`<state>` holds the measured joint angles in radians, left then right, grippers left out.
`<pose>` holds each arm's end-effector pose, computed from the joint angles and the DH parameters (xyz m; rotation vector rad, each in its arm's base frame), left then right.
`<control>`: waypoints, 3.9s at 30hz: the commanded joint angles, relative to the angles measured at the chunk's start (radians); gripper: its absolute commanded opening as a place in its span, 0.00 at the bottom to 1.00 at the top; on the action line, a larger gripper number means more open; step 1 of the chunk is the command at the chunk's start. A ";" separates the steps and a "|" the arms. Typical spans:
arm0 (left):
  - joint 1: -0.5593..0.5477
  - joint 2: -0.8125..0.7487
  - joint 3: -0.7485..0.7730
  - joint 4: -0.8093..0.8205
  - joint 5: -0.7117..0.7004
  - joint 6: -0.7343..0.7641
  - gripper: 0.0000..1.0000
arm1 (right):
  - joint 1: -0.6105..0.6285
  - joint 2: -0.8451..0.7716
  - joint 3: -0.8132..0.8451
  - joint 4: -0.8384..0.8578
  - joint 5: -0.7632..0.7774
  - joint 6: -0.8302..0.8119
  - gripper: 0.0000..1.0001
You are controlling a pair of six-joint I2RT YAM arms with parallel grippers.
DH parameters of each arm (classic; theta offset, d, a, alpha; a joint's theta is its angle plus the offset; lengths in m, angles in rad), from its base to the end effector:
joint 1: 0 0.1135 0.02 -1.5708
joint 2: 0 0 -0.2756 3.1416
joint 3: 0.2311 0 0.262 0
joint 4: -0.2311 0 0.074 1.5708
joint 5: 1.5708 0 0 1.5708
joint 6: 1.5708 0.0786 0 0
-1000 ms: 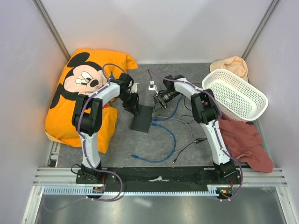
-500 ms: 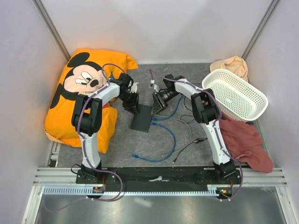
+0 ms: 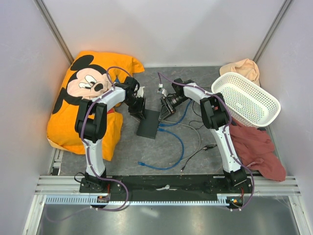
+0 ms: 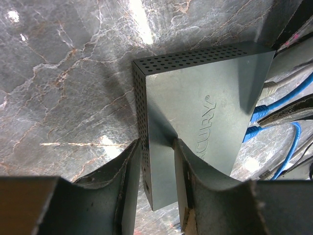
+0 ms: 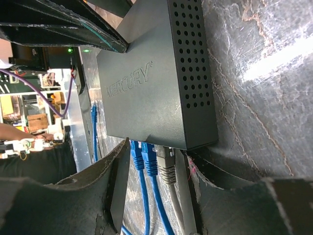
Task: Pull the plug from the switch port
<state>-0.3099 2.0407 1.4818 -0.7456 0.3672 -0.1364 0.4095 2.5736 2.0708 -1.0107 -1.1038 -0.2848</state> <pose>0.4025 -0.1585 0.1327 0.3234 2.8851 -0.6116 0.4408 0.2678 0.0822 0.9491 -2.4854 -1.6394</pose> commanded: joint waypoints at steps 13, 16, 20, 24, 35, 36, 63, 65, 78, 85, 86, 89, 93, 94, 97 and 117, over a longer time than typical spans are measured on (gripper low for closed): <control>-0.001 0.044 -0.006 0.092 -0.113 0.078 0.40 | -0.023 0.112 -0.020 0.116 0.205 -0.054 0.46; -0.001 0.049 -0.006 0.094 -0.114 0.081 0.40 | -0.038 0.111 -0.034 0.123 0.179 -0.045 0.45; -0.001 0.055 0.002 0.092 -0.120 0.090 0.41 | -0.041 0.117 -0.031 0.124 0.165 -0.043 0.43; -0.001 0.059 0.006 0.094 -0.126 0.100 0.41 | -0.047 0.122 -0.032 0.123 0.141 -0.045 0.37; -0.001 0.064 0.005 0.097 -0.132 0.115 0.41 | -0.052 0.129 -0.028 0.116 0.121 -0.051 0.18; -0.001 0.064 0.006 0.095 -0.132 0.115 0.41 | -0.051 0.128 -0.029 0.116 0.122 -0.051 0.17; -0.081 0.025 -0.039 0.204 0.047 -0.141 0.02 | -0.043 0.068 -0.083 0.176 0.294 0.067 0.00; -0.081 0.053 -0.017 0.180 0.019 -0.150 0.02 | -0.038 0.066 -0.086 0.179 0.309 0.070 0.00; -0.083 0.136 -0.006 0.155 -0.123 -0.141 0.02 | -0.043 0.046 -0.087 0.112 0.430 0.027 0.00; -0.083 0.153 -0.006 0.152 -0.152 -0.127 0.02 | -0.052 0.017 -0.126 0.109 0.509 0.039 0.00; -0.083 0.154 -0.006 0.152 -0.155 -0.127 0.02 | -0.057 0.013 -0.133 0.107 0.512 0.038 0.00; -0.083 0.162 -0.005 0.150 -0.174 -0.118 0.02 | -0.074 0.002 -0.162 0.098 0.513 0.027 0.00; -0.083 0.167 -0.003 0.155 -0.186 -0.108 0.02 | -0.089 -0.007 -0.179 0.086 0.515 0.009 0.00; -0.083 0.170 -0.002 0.157 -0.186 -0.106 0.02 | -0.090 -0.007 -0.179 0.083 0.516 0.006 0.00; -0.083 0.173 0.005 0.158 -0.185 -0.103 0.02 | -0.089 -0.009 -0.178 0.080 0.522 0.004 0.00; -0.093 0.185 0.098 0.161 -0.217 -0.045 0.02 | -0.101 -0.297 -0.092 0.314 0.682 -0.039 0.00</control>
<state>-0.3954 2.1689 1.5925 -0.5156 0.2840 -0.2584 0.3157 2.3962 1.9865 -0.8368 -0.6250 -0.2703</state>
